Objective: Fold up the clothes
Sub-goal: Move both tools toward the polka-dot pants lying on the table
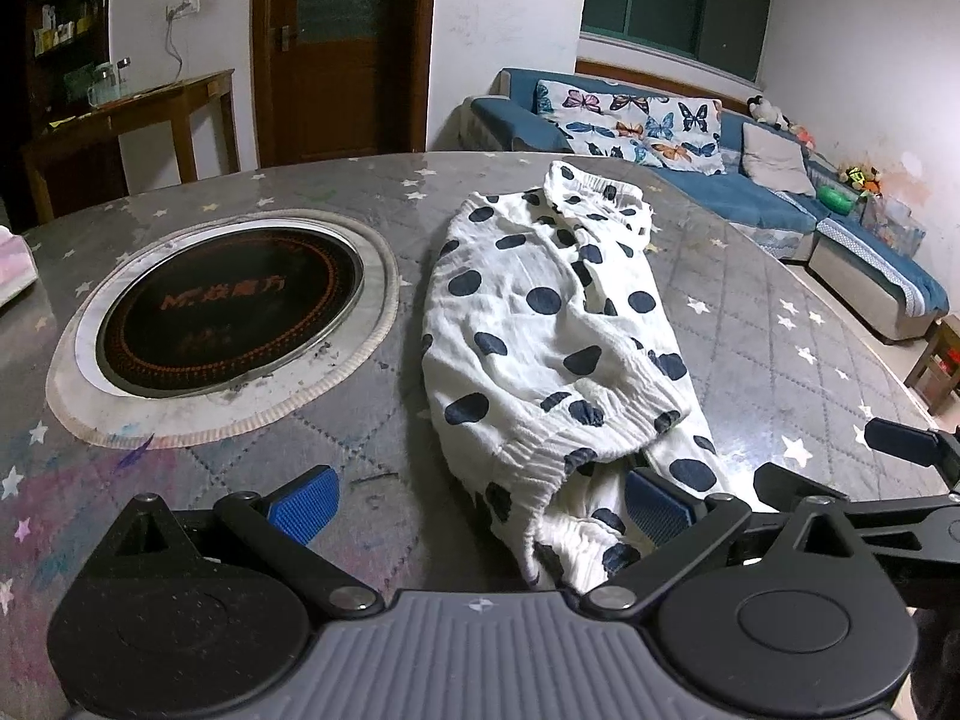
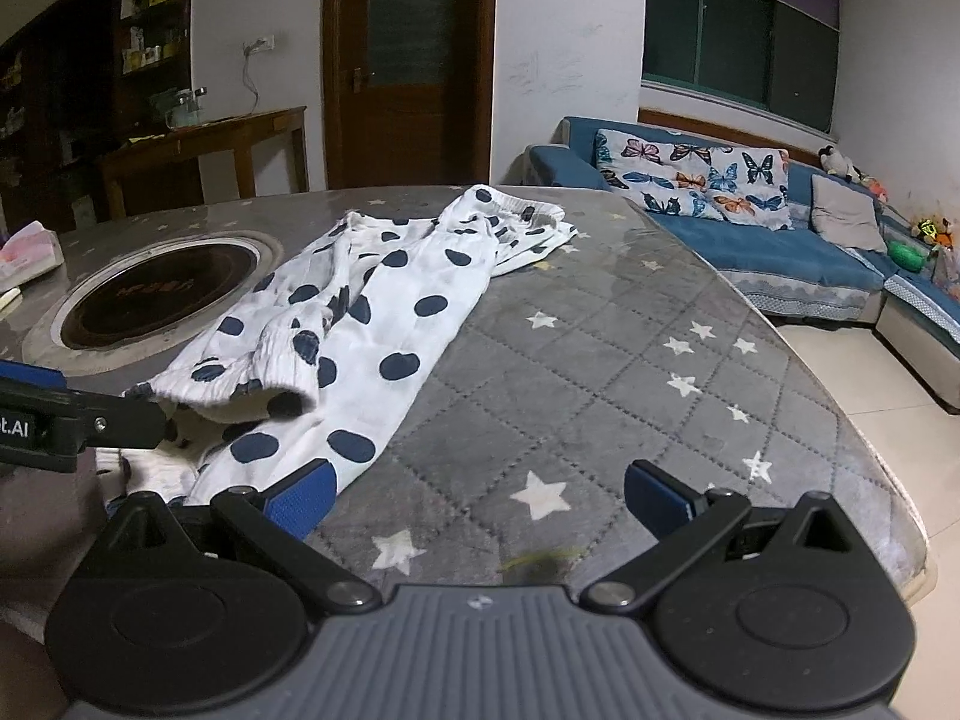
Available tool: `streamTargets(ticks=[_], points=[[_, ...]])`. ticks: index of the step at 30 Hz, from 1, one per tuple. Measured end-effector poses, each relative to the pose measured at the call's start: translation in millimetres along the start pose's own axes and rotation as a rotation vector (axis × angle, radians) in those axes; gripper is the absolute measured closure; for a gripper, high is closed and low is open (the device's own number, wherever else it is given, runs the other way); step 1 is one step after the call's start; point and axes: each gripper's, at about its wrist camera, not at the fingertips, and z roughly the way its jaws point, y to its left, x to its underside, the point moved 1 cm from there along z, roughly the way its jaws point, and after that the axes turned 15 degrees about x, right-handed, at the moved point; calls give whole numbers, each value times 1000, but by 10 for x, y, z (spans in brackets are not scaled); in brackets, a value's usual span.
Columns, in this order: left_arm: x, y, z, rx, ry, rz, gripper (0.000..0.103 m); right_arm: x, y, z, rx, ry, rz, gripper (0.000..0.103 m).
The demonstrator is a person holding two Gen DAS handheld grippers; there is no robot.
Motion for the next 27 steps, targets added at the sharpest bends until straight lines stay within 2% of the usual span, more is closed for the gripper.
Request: streamTargets(ticks=[27], points=[[-52,-14,83,-9,11,-2,0,-22,136,30,-27,11,-27,0]])
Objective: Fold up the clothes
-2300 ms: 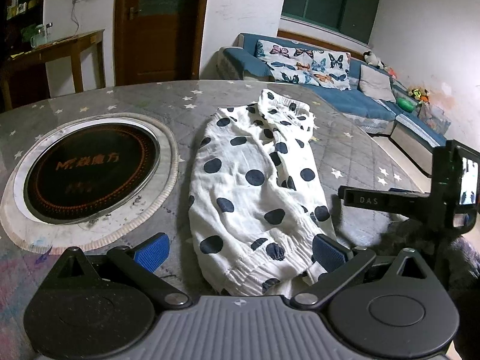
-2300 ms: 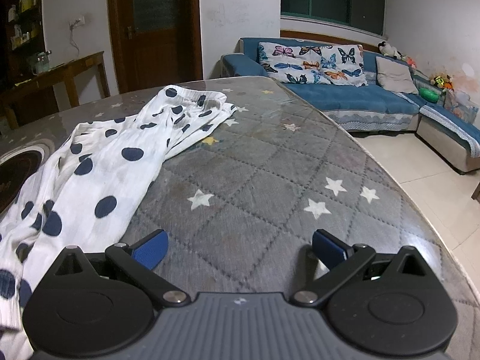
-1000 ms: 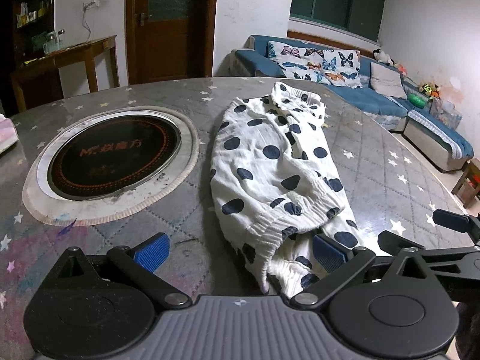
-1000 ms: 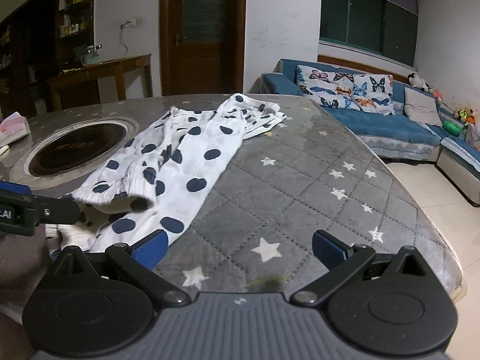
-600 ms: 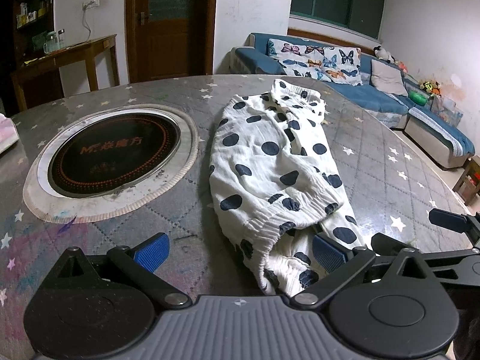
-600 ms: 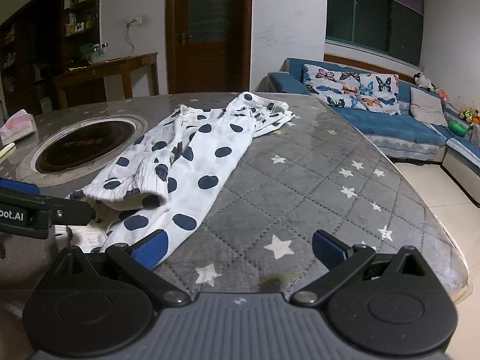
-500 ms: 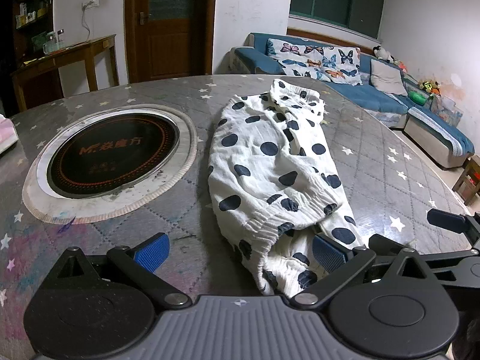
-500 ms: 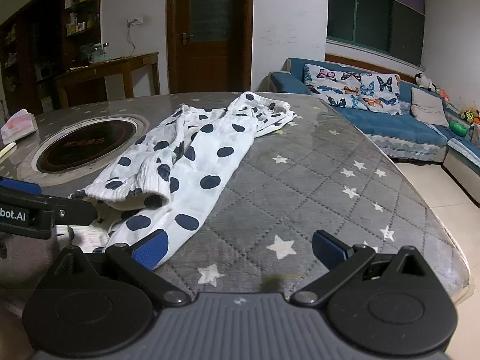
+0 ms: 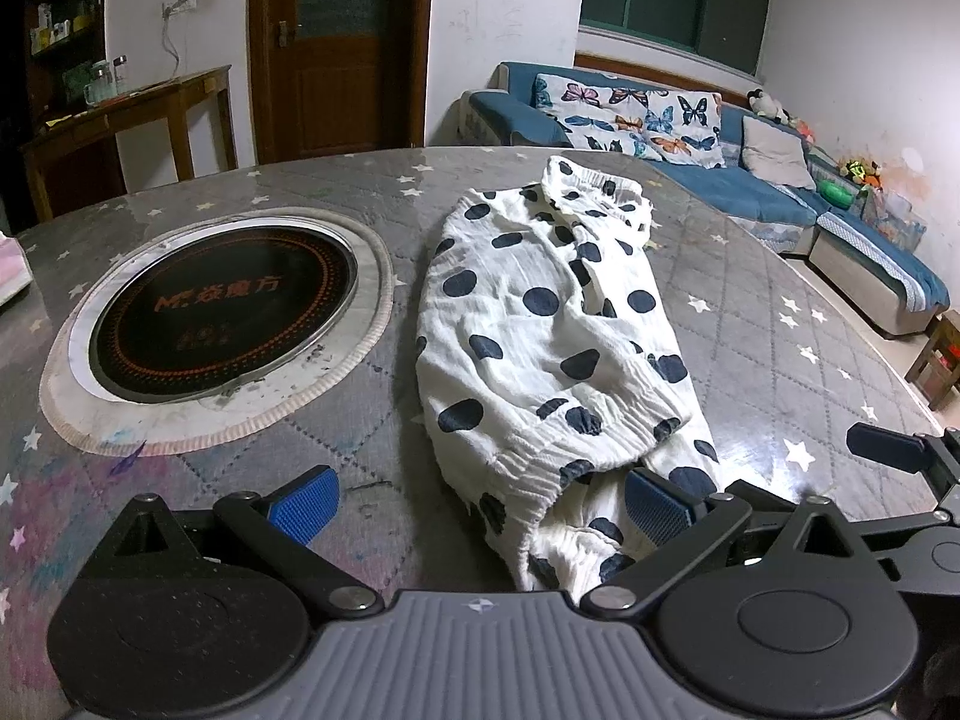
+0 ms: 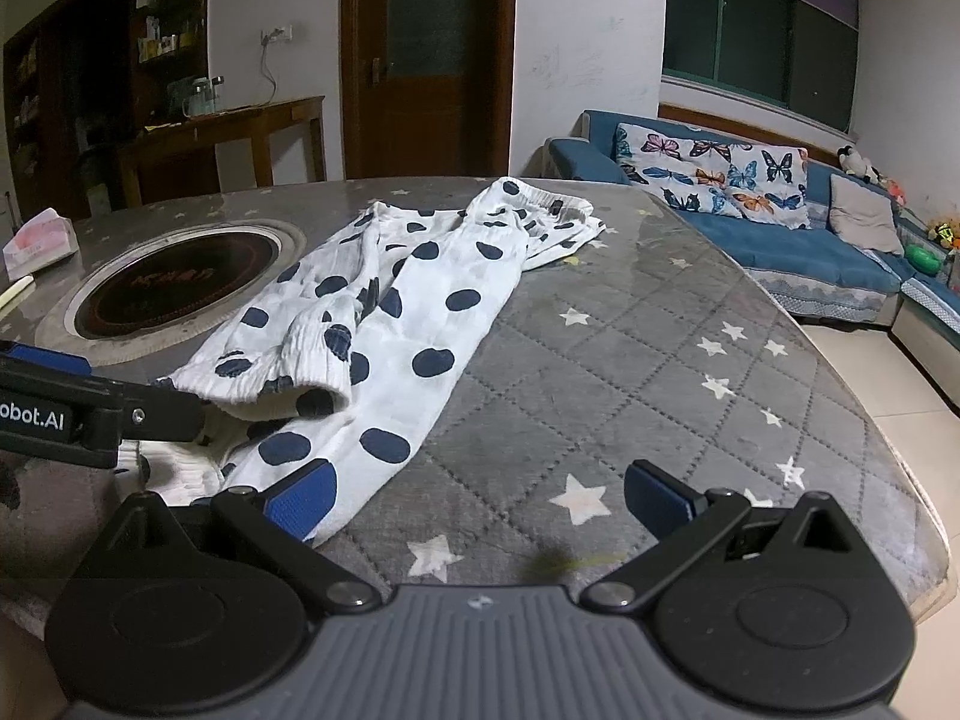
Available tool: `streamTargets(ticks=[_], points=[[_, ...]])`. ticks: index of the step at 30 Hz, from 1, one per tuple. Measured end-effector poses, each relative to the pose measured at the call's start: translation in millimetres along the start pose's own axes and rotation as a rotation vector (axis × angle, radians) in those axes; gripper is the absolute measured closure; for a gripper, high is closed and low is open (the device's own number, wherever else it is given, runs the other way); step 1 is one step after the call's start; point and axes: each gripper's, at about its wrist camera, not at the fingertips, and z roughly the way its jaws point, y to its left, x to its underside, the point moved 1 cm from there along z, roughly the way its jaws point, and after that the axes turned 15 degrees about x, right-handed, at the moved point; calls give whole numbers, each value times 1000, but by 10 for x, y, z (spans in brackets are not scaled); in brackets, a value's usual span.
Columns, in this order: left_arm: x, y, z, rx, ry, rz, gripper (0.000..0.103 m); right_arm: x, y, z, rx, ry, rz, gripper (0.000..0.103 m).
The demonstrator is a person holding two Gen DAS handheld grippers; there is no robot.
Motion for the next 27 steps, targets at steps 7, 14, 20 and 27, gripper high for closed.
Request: streamTargets(ticks=[7,14,20,27], points=[[-88,-9,59,8,1,15,0,-43,43,73,-9,7,-7,0],[-221,-108,149,49,7,52,0,-51,77,138,-37,23,-3,2],[-373,-232,382,80,40,90,5,-79,48,137,-92,32,24,8],[-445,-176,676,128,113,66,32,-78,21,158,-155,57,53,18]])
